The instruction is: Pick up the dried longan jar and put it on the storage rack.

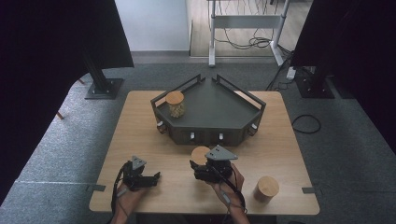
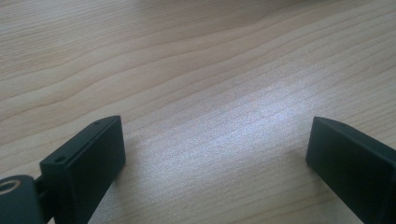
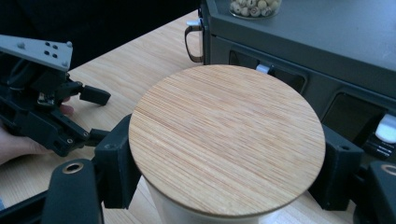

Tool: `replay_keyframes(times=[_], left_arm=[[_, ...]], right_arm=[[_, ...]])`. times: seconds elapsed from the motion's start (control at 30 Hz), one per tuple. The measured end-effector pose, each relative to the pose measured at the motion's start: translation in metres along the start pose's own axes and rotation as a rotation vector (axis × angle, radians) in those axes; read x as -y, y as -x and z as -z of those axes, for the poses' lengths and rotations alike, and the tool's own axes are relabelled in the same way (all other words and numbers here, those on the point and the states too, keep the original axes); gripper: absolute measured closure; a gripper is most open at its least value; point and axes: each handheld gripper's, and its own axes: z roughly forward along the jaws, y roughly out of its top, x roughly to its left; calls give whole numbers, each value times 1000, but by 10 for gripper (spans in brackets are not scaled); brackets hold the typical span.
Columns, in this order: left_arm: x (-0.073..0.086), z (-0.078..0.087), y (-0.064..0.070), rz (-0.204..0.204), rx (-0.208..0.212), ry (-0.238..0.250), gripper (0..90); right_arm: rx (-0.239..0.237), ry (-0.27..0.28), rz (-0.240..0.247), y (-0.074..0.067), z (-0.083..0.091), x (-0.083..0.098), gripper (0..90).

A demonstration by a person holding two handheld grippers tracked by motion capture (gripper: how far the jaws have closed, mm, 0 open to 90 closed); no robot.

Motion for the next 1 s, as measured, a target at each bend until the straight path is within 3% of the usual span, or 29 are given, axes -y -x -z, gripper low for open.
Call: replay_keyframes(times=[1.0], left_arm=[[0,0,0,-1,0,0,43]], right_arm=[[26,33,20,8,0,-40,251]])
